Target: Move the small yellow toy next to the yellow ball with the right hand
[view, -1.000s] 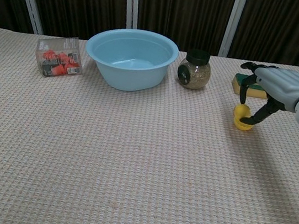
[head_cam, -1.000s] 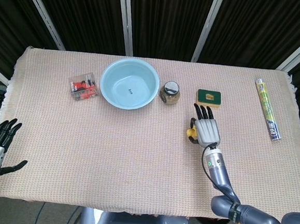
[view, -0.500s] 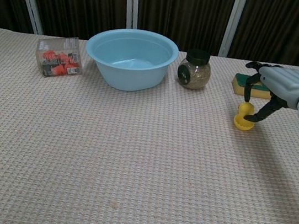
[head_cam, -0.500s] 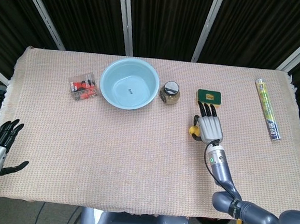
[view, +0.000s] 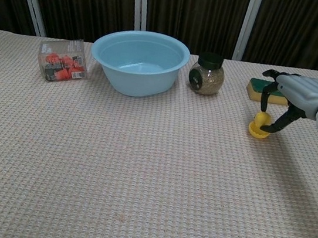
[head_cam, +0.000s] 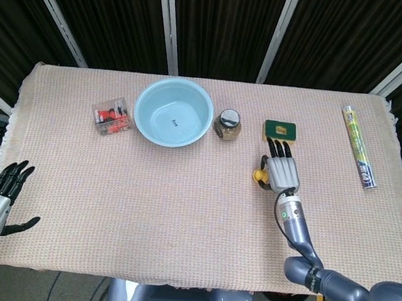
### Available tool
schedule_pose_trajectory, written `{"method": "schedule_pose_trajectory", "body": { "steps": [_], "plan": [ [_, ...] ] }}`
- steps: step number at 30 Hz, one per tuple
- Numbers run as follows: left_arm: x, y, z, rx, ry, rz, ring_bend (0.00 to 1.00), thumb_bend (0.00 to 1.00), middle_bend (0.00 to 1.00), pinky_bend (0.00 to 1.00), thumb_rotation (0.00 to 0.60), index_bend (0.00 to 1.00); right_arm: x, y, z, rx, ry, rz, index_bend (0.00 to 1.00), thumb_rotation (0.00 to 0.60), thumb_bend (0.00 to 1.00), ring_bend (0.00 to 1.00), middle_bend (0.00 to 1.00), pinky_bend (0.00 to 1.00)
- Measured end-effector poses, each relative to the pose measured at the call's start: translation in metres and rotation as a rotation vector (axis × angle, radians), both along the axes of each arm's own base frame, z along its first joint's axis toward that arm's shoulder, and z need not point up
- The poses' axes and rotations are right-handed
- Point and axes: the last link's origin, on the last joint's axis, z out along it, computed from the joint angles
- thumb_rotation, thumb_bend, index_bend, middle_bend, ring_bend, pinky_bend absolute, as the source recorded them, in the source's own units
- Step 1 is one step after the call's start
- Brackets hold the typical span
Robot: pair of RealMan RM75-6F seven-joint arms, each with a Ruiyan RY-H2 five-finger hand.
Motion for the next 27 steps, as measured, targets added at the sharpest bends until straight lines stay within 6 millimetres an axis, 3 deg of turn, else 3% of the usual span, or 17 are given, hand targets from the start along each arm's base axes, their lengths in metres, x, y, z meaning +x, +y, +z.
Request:
{"method": "schedule_pose_trajectory", "body": {
  "steps": [27],
  "plan": [
    [0.0037, 0.0024, -0.0016, -0.024, -0.002, -0.009, 0.00, 0.00, 0.00, 0.21, 0.600, 0.00, -0.0088, -0.0063, -0.0104, 0.017, 0.011, -0.019, 0.52, 0.600, 0.17, 0.00, 0.00, 0.00]
  ]
}}
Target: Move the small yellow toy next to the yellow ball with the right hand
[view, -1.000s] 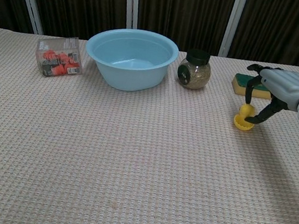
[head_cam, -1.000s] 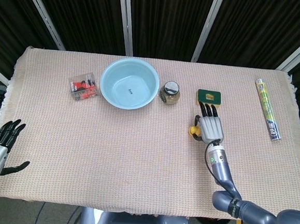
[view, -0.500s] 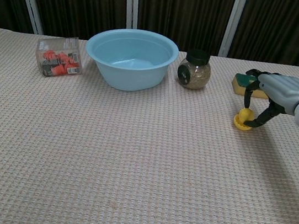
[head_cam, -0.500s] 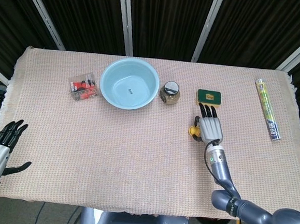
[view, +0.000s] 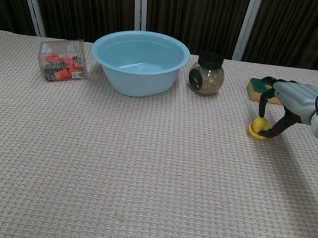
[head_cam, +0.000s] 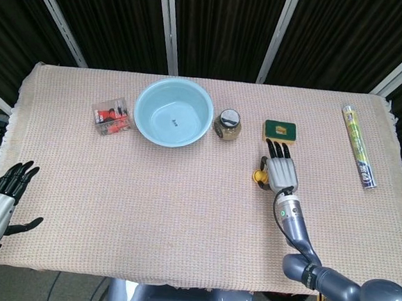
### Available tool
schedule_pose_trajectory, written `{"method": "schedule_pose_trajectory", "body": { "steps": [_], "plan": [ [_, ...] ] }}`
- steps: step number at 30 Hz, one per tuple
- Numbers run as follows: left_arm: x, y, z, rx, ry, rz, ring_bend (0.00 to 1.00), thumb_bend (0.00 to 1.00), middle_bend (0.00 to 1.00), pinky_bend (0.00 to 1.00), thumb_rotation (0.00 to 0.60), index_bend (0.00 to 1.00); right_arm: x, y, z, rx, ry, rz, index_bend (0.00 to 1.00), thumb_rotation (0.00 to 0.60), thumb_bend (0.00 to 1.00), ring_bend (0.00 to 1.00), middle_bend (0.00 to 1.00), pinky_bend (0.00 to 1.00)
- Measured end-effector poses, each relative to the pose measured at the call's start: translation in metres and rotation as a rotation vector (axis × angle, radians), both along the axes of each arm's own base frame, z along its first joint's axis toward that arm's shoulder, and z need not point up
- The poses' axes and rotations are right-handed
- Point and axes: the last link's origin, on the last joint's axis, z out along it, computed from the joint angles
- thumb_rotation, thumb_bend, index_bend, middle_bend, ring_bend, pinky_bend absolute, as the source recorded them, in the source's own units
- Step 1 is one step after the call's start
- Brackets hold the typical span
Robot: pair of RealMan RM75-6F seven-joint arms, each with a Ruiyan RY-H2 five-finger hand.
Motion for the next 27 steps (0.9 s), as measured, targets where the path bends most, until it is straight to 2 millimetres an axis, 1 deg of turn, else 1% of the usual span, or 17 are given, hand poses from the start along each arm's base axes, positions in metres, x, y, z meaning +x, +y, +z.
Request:
{"method": "schedule_pose_trajectory", "body": {
  "steps": [6, 14, 18, 21, 22, 24, 25, 27],
  "plan": [
    [0.000, 0.000, 0.000, 0.000, 0.001, -0.002, 0.00, 0.00, 0.00, 0.21, 0.600, 0.00, 0.001, 0.001, 0.001, 0.001, -0.009, 0.011, 0.42, 0.600, 0.16, 0.00, 0.00, 0.00],
    [0.000, 0.000, 0.000, 0.000, 0.002, -0.001, 0.00, 0.00, 0.00, 0.21, 0.600, 0.00, 0.004, 0.002, 0.004, 0.000, -0.015, 0.049, 0.29, 0.600, 0.09, 0.00, 0.00, 0.00],
    [0.000, 0.000, 0.000, 0.000, 0.002, -0.003, 0.00, 0.00, 0.00, 0.21, 0.600, 0.00, 0.004, 0.002, 0.007, -0.006, -0.010, 0.065, 0.25, 0.600, 0.03, 0.00, 0.00, 0.00],
    [0.000, 0.000, 0.000, -0.003, 0.004, 0.000, 0.00, 0.00, 0.00, 0.21, 0.600, 0.00, 0.006, 0.003, 0.011, -0.008, -0.007, 0.082, 0.24, 0.600, 0.01, 0.00, 0.00, 0.00],
    [-0.001, 0.001, 0.000, -0.003, 0.004, 0.001, 0.00, 0.00, 0.00, 0.21, 0.600, 0.00, 0.006, 0.004, 0.013, -0.009, -0.007, 0.091, 0.25, 0.600, 0.03, 0.00, 0.00, 0.00],
    [-0.001, 0.001, 0.000, -0.002, 0.005, 0.005, 0.00, 0.00, 0.00, 0.21, 0.600, 0.00, 0.008, 0.008, 0.018, -0.009, -0.005, 0.115, 0.27, 0.600, 0.08, 0.00, 0.00, 0.00],
    [-0.002, 0.001, 0.000, -0.001, 0.005, 0.007, 0.00, 0.00, 0.00, 0.21, 0.600, 0.00, 0.007, 0.011, 0.022, -0.008, 0.000, 0.128, 0.31, 0.600, 0.13, 0.00, 0.00, 0.00],
    [-0.003, 0.001, 0.001, 0.001, 0.007, 0.012, 0.00, 0.00, 0.00, 0.21, 0.600, 0.00, 0.005, 0.016, 0.030, -0.007, 0.018, 0.150, 0.38, 0.600, 0.15, 0.00, 0.02, 0.00]
  ]
}}
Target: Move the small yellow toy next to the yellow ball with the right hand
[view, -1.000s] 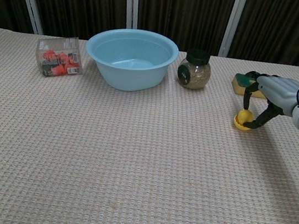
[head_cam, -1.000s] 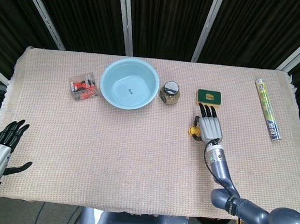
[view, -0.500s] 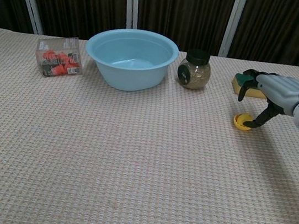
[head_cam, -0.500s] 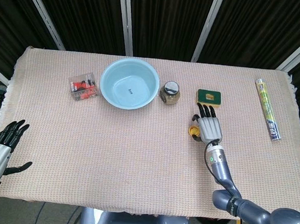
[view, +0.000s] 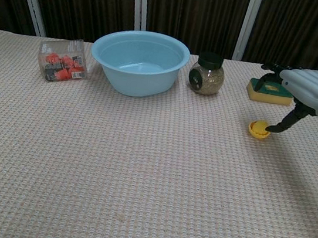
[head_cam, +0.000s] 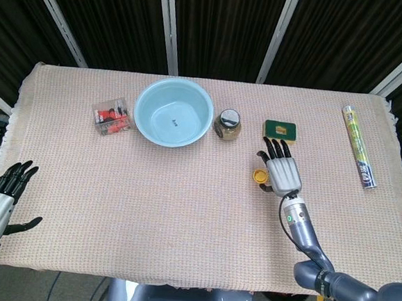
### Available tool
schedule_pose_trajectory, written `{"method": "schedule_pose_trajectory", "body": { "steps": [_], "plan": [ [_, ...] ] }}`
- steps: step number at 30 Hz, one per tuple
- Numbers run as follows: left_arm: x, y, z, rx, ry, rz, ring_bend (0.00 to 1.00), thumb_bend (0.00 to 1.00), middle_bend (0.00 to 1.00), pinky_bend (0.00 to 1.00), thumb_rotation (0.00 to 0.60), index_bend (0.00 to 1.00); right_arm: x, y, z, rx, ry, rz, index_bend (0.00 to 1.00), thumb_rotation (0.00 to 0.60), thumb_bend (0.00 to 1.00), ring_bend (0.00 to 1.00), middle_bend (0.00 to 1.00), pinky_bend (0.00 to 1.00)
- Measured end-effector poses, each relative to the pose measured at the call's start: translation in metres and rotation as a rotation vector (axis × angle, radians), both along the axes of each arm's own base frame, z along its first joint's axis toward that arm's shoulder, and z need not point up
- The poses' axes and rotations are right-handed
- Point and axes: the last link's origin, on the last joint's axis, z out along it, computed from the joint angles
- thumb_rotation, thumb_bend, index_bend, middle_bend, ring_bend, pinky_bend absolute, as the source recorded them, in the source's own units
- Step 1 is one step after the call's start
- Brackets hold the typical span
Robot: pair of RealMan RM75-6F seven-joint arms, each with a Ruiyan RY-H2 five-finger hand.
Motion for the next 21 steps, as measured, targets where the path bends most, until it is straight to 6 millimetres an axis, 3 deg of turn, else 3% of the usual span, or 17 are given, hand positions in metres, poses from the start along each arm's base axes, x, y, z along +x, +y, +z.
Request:
{"method": "schedule_pose_trajectory", "body": {
  "steps": [3, 6, 8, 11, 16, 21],
  "plan": [
    [-0.001, -0.001, 0.002, 0.010, 0.008, 0.002, 0.00, 0.00, 0.00, 0.21, 0.600, 0.00, -0.006, 0.013, 0.015, 0.000, 0.044, 0.022, 0.42, 0.600, 0.16, 0.00, 0.03, 0.00],
    [-0.003, -0.002, 0.002, 0.019, 0.020, 0.004, 0.00, 0.00, 0.00, 0.21, 0.600, 0.00, -0.009, 0.032, 0.030, 0.012, 0.059, 0.026, 0.39, 0.600, 0.07, 0.00, 0.02, 0.00],
    [-0.004, -0.003, 0.003, 0.025, 0.025, 0.010, 0.00, 0.00, 0.00, 0.21, 0.600, 0.00, -0.011, 0.051, 0.044, 0.018, 0.051, 0.019, 0.34, 0.600, 0.00, 0.00, 0.01, 0.00],
    [-0.005, -0.004, 0.004, 0.034, 0.025, 0.021, 0.00, 0.00, 0.00, 0.21, 0.600, 0.00, -0.021, 0.085, 0.070, 0.010, 0.031, -0.015, 0.31, 0.600, 0.00, 0.00, 0.00, 0.00],
    [-0.006, -0.005, 0.005, 0.042, 0.018, 0.033, 0.00, 0.00, 0.00, 0.22, 0.600, 0.00, -0.055, 0.151, 0.118, -0.045, 0.046, -0.126, 0.30, 0.600, 0.00, 0.00, 0.00, 0.00],
    [-0.005, -0.005, 0.004, 0.038, 0.024, 0.030, 0.00, 0.00, 0.00, 0.21, 0.600, 0.00, -0.070, 0.183, 0.139, -0.081, -0.007, -0.181, 0.28, 0.600, 0.00, 0.00, 0.00, 0.00]
  ]
}}
